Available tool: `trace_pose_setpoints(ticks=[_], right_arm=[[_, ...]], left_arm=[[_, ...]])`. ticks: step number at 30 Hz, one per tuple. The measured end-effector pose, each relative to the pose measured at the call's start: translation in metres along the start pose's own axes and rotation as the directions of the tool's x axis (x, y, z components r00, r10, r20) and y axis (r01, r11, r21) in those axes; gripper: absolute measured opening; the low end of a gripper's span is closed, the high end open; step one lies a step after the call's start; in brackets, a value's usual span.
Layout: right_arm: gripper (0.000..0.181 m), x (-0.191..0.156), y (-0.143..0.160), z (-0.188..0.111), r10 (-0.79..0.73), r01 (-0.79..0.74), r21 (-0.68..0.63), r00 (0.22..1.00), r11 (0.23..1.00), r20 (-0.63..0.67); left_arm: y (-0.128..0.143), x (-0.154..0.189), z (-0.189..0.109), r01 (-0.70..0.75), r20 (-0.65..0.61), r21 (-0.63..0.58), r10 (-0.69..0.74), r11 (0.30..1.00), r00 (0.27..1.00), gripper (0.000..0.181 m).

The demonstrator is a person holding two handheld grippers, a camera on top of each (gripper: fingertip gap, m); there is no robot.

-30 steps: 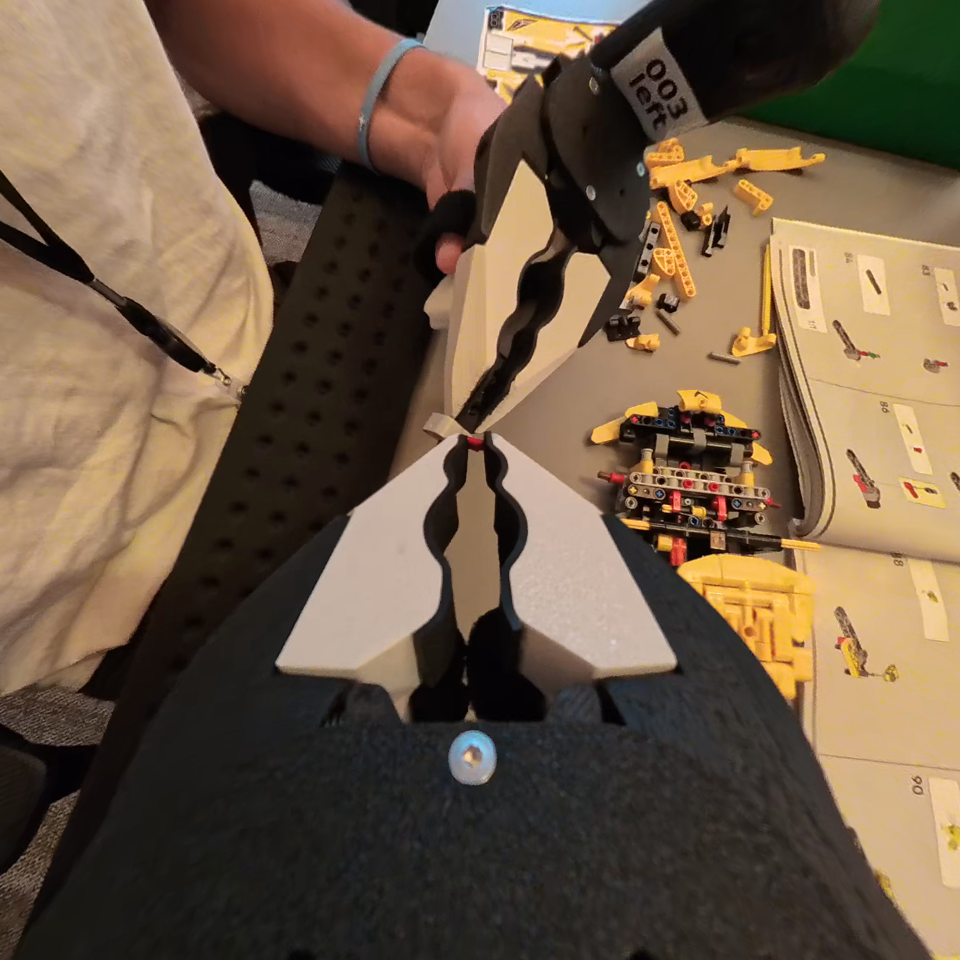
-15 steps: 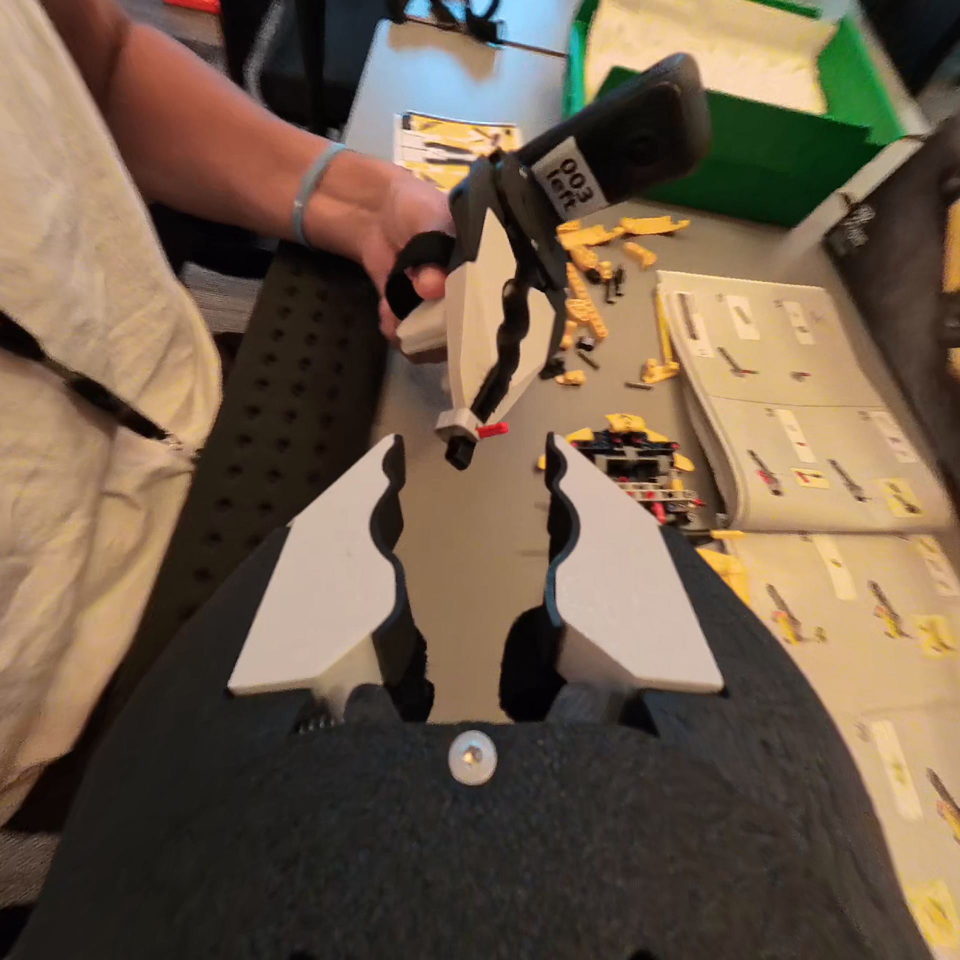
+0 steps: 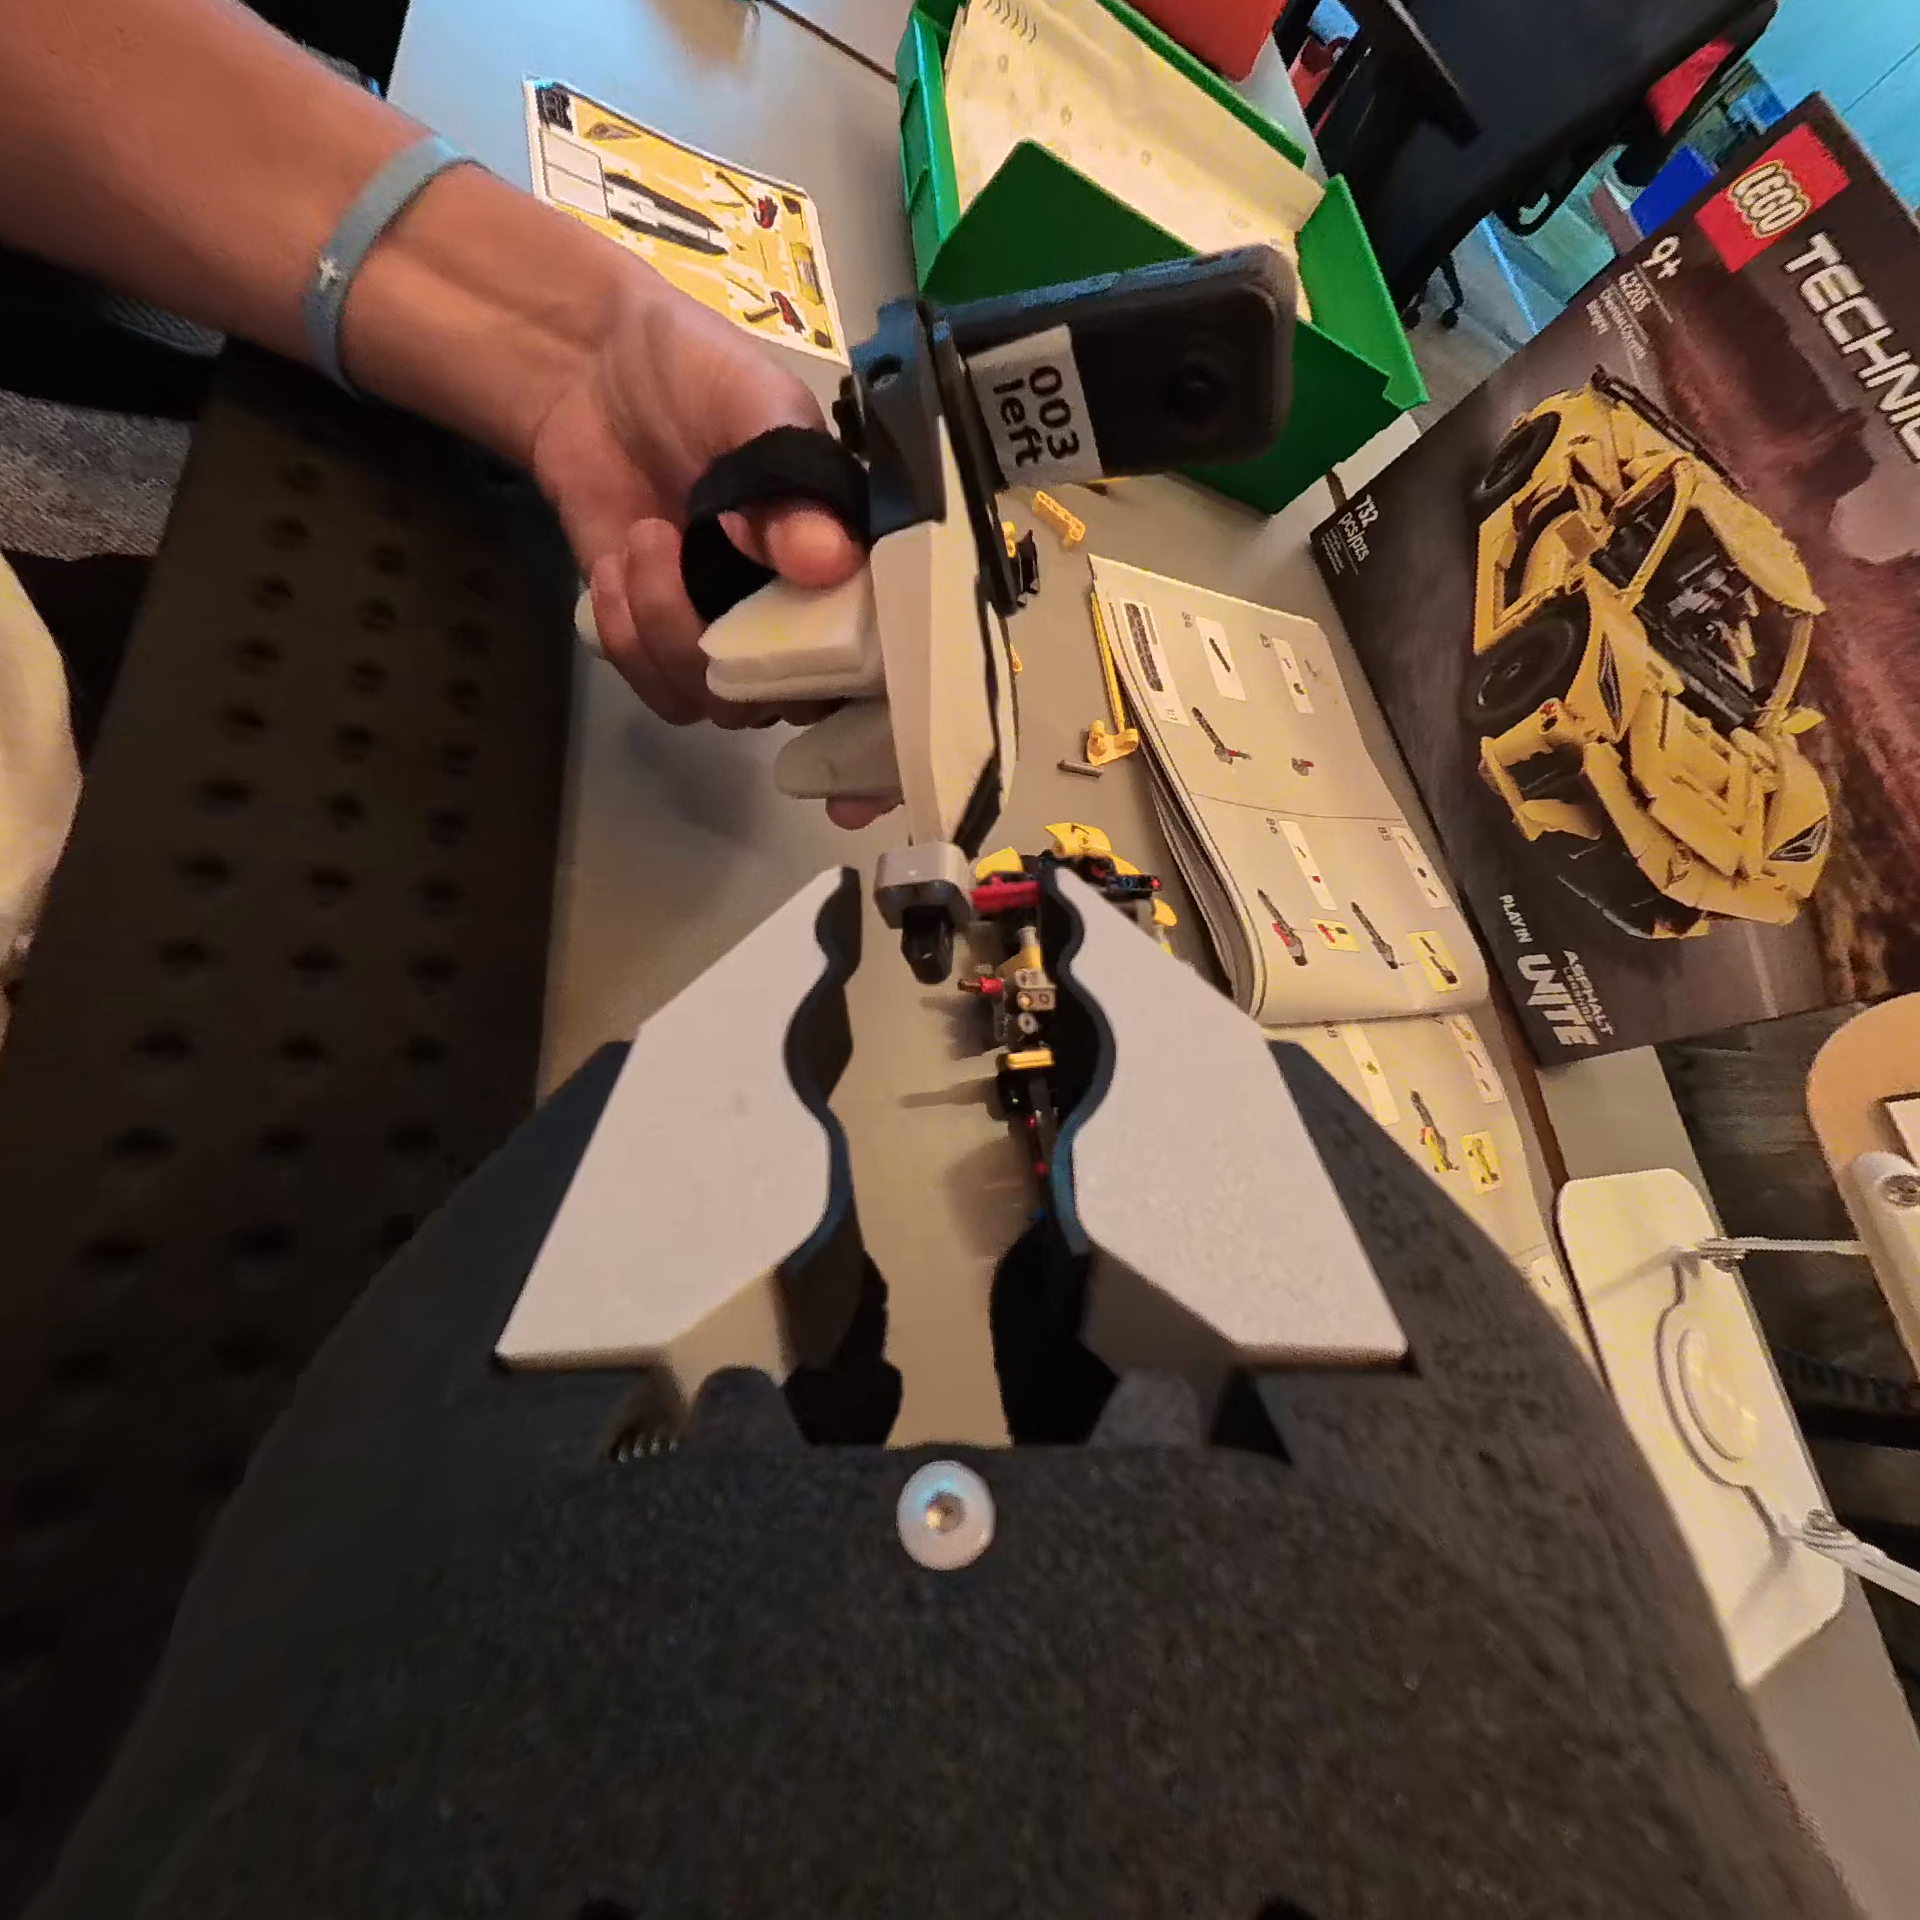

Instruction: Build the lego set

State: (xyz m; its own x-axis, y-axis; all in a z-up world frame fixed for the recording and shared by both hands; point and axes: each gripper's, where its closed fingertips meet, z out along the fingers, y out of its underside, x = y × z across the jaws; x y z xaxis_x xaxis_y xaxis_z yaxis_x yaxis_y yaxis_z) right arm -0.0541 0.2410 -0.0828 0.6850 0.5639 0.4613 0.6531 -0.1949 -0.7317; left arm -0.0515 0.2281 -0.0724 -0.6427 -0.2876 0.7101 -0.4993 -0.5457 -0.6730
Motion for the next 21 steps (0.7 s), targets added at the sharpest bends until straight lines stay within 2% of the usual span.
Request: trace_pose_setpoints(ticks=[21], right_arm=[[0.03, -0.0005, 0.0049, -0.0024, -0.029, 0.029, -0.041, 1.0, 0.999, -0.011]], left_arm=[[0.003, -0.0019, -0.0001, -0.003, 0.011, -0.012, 0.004, 1.0, 1.0, 0.007]])
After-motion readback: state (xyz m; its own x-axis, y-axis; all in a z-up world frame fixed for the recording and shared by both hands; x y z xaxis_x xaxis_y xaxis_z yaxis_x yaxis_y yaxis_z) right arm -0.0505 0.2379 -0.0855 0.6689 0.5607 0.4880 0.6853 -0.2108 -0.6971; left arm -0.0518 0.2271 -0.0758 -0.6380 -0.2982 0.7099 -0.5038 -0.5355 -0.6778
